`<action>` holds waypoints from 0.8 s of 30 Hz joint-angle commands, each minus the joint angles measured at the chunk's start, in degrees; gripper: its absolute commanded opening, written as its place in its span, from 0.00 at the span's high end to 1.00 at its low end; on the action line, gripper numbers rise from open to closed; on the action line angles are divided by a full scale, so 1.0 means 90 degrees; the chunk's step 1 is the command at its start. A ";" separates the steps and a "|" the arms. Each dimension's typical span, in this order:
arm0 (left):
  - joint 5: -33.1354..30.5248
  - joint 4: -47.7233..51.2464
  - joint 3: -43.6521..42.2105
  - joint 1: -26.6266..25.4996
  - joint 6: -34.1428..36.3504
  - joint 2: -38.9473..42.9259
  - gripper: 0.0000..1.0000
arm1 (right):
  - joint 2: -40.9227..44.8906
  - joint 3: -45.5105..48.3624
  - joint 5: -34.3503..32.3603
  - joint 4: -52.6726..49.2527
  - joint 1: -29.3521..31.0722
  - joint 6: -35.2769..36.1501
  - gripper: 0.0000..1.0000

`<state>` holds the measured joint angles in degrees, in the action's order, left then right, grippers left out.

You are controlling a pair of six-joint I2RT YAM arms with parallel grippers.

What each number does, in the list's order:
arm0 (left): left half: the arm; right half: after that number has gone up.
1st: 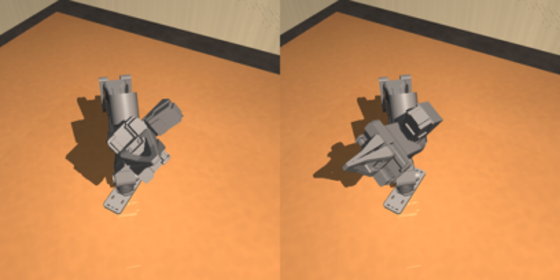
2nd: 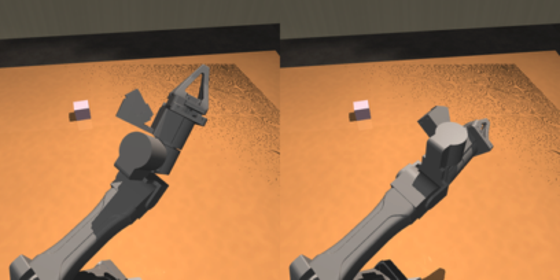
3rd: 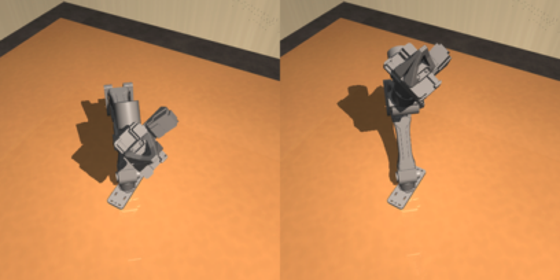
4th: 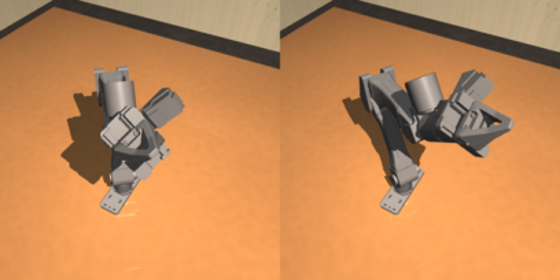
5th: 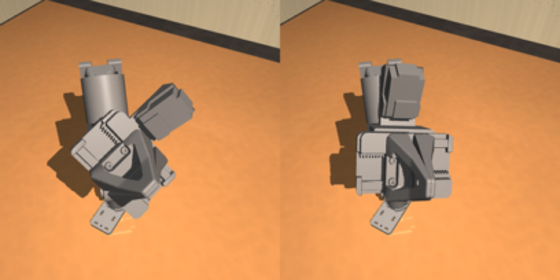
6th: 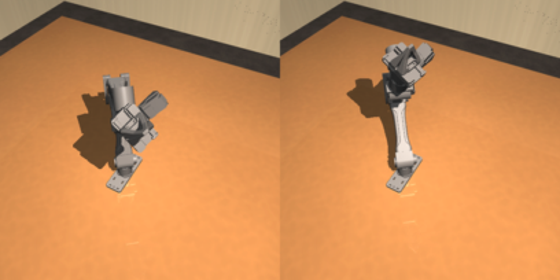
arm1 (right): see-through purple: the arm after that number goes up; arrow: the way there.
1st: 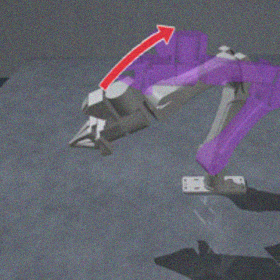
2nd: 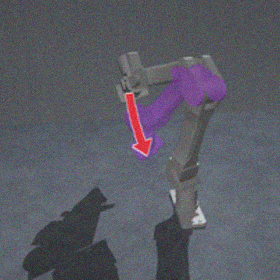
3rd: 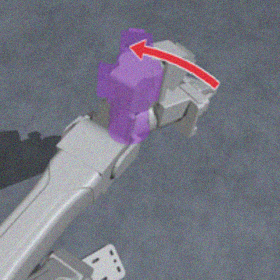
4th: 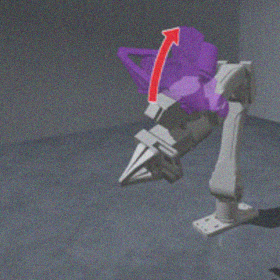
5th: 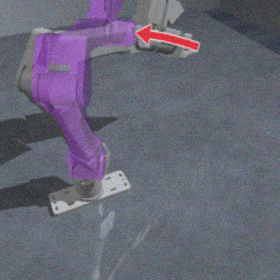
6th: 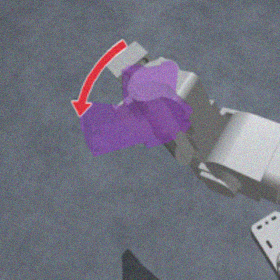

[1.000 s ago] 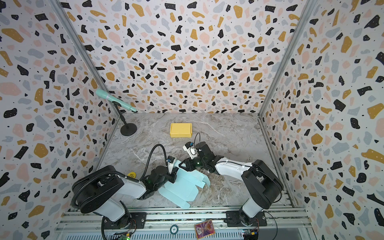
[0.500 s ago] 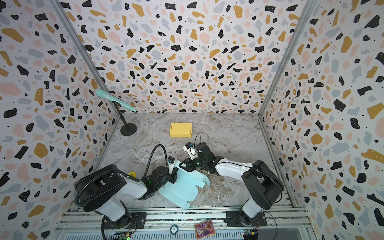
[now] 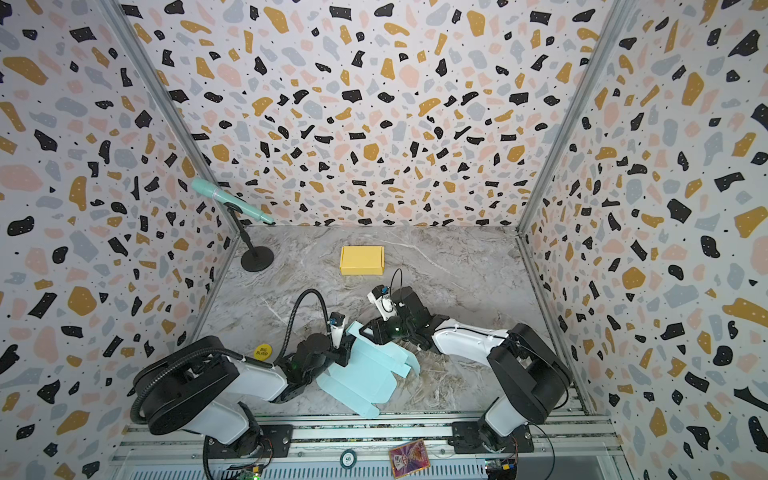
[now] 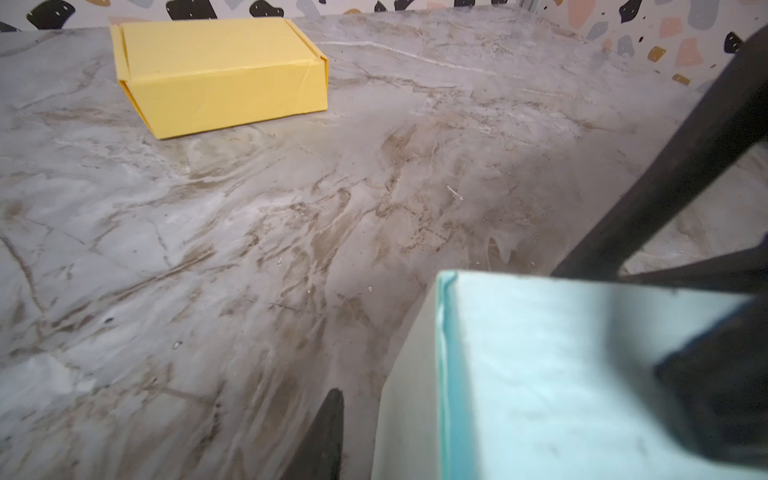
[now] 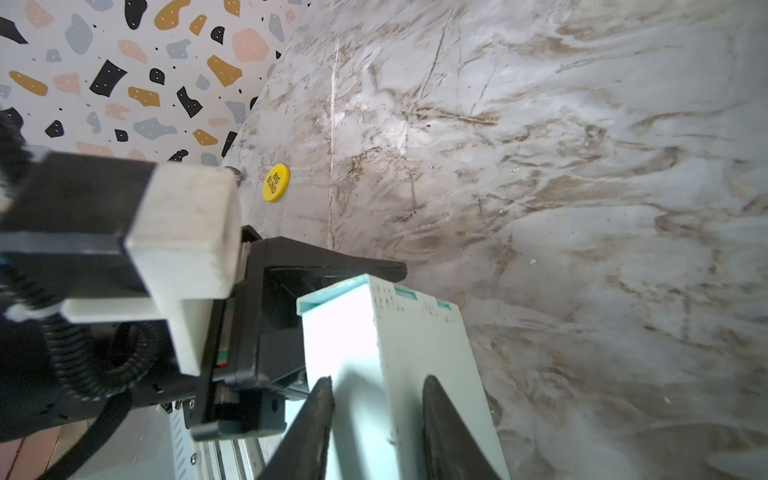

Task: Fold the paper box

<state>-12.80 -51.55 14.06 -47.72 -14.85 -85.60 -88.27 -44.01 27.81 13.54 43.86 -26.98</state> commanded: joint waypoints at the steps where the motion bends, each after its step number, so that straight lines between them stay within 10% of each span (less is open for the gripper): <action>1: -0.0170 -0.0016 -0.0103 -0.0016 -0.0001 0.0328 0.68 | 0.0050 0.0007 -0.0122 -0.0313 0.0039 -0.0015 0.63; 24: -0.0117 0.0295 0.0166 -0.0028 0.0032 0.0860 0.89 | -0.0005 -0.0312 0.0914 0.0360 0.0227 -0.0900 0.63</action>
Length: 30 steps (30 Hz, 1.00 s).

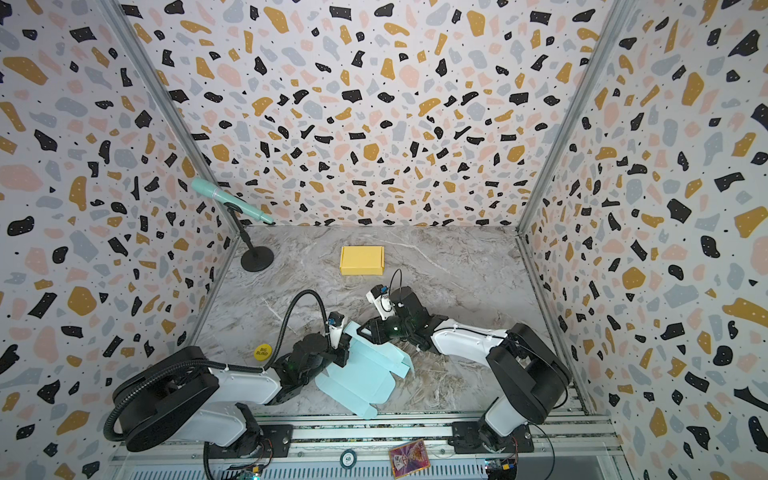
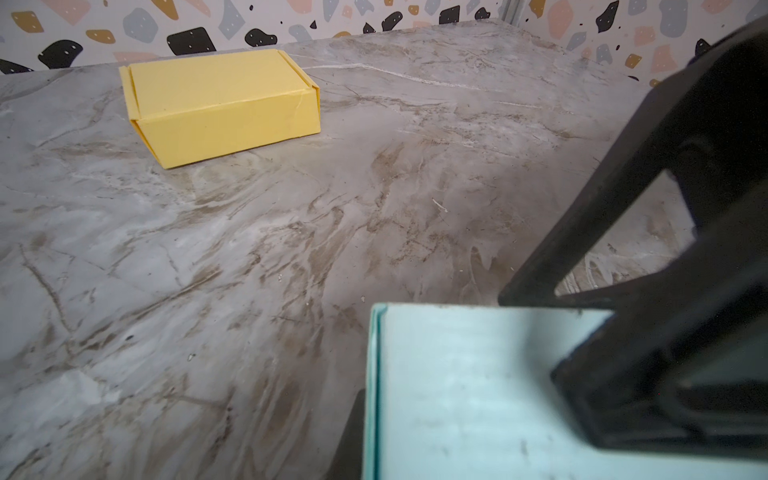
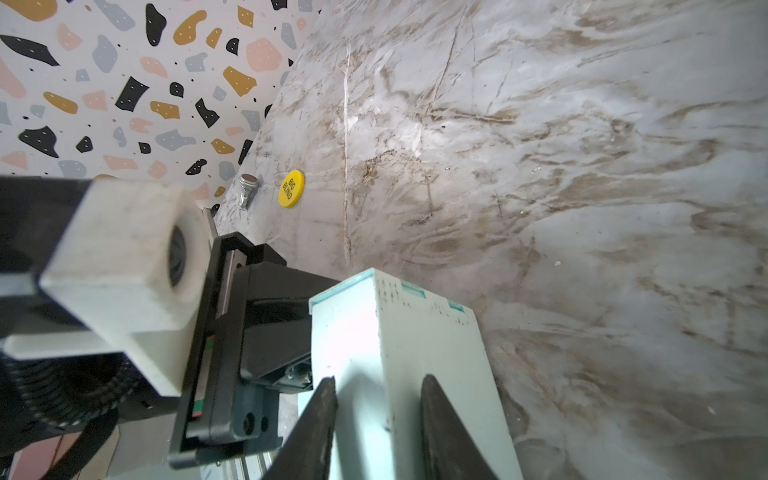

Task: Fold the paper box

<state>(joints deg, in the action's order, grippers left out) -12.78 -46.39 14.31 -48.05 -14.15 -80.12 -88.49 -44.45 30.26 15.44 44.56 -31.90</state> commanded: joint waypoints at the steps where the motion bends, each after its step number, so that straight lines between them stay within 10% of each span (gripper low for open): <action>1: -0.0098 -0.0249 0.0139 0.0014 -0.0065 0.0346 0.89 | 0.0054 -0.0309 0.0710 0.0161 0.0139 -0.0420 0.63; 10: 0.0363 0.0563 0.0363 0.0013 -0.0068 0.1243 0.90 | 0.0871 -0.0975 0.0628 -0.0706 -0.0191 -0.0279 0.57; 18: 0.0264 0.2068 0.0946 0.0199 -0.0774 0.2067 0.92 | 0.2069 -0.2594 -0.1815 -0.3459 -0.0263 0.1152 0.55; 30: 0.0814 0.3888 0.2498 0.0836 -0.1632 0.1404 0.96 | 0.3039 -0.3316 -0.4507 -0.4713 0.0283 0.2274 0.91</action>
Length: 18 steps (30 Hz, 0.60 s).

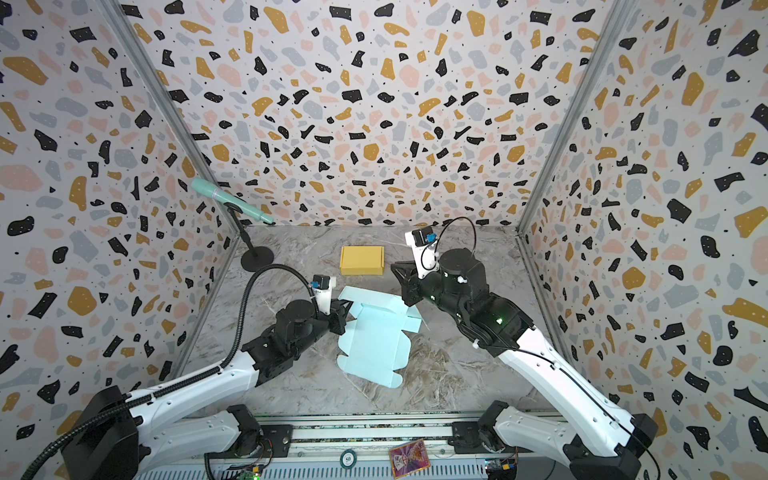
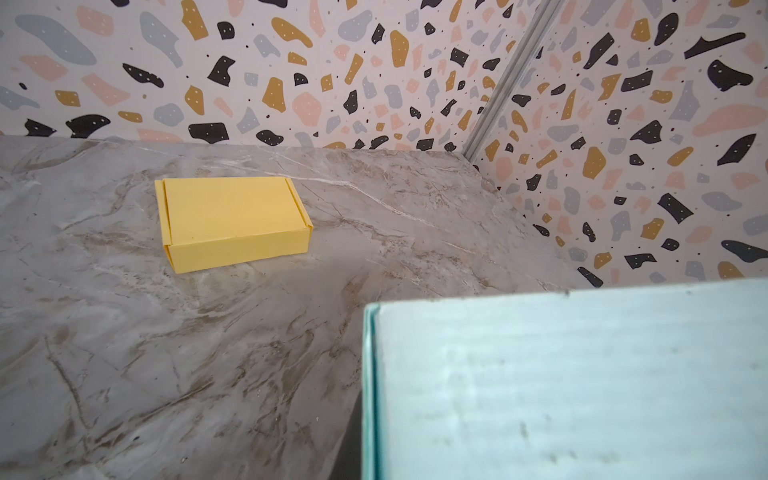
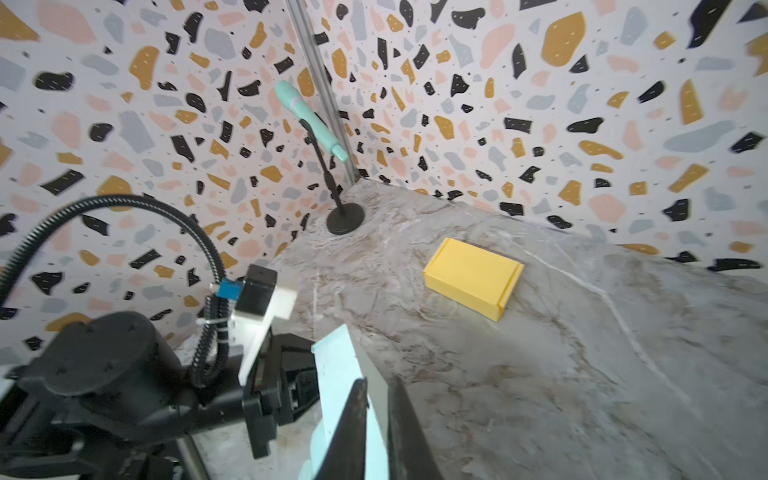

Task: Fold the paper box

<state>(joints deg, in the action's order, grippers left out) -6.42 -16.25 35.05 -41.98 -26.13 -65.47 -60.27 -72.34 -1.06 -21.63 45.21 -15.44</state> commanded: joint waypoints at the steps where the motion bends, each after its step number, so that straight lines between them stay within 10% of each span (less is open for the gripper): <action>1: 0.0107 0.0550 0.0224 0.0268 -0.0352 -0.0357 0.97 | -0.0227 -0.0292 -0.1360 -0.0713 0.0333 0.0497 0.94; 18: 0.0163 0.0360 0.0112 0.0753 -0.0632 -0.0929 1.00 | -0.1545 0.0256 -0.1565 -0.0248 0.0638 0.0225 1.00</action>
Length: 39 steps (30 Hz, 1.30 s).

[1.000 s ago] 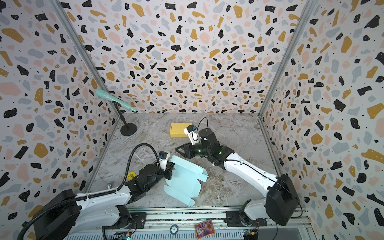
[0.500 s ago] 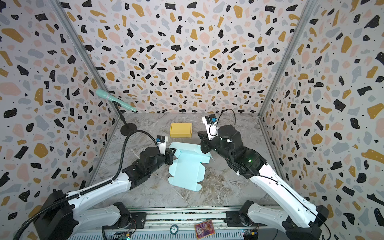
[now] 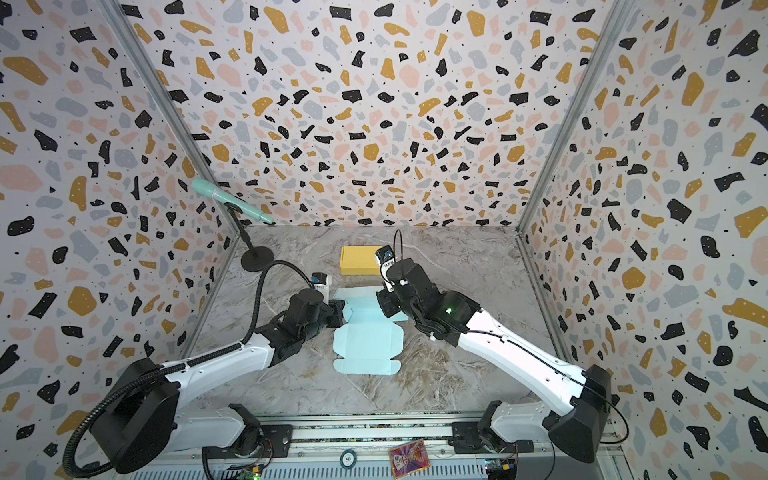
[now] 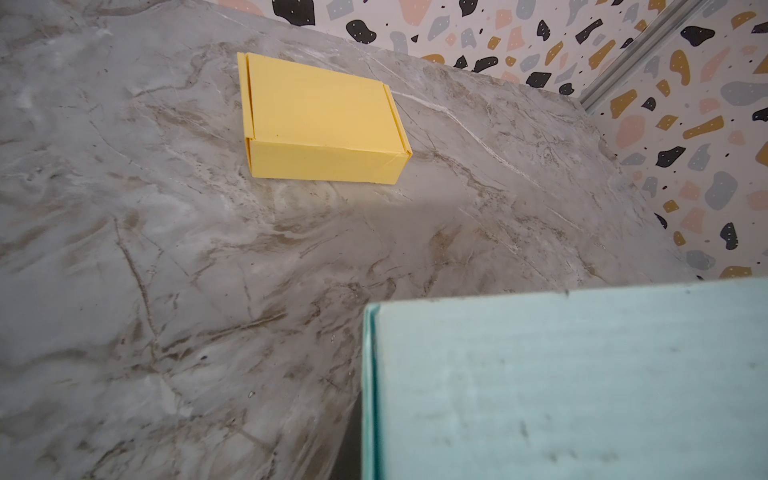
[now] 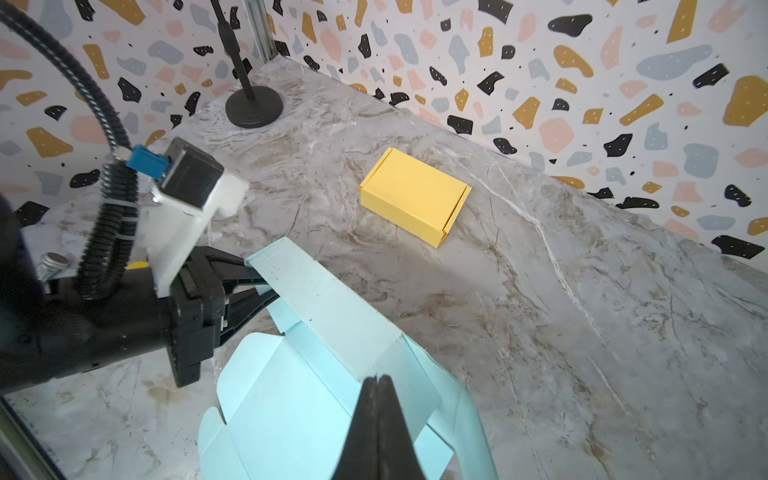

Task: Fold the paper box

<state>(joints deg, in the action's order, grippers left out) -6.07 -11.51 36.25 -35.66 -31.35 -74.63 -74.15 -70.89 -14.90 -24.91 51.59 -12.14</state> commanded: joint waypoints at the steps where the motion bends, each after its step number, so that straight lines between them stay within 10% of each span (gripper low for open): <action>1: 0.0144 -0.0176 -0.0034 0.0064 -0.0051 0.0112 1.00 | -0.0045 0.0132 0.0016 0.0133 -0.0126 -0.0153 1.00; 23: 0.1129 -0.0775 -0.0244 0.0618 -0.0608 0.0431 1.00 | 0.0000 0.0478 0.0754 0.1212 -0.0225 0.0237 1.00; 33: 0.1844 -0.0439 -0.0076 0.1252 -0.0424 0.0998 1.00 | 0.2779 0.2809 0.2244 0.3673 -0.1049 0.0004 0.57; 39: 0.2653 -0.0645 -0.0039 0.1552 -0.0598 0.1302 1.00 | 0.3354 0.4178 0.3139 0.4911 -0.1805 -0.0594 0.51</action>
<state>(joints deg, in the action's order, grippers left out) 12.01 -14.24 34.22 -22.63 -35.75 -64.55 -44.03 -37.19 6.81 10.85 37.47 -13.74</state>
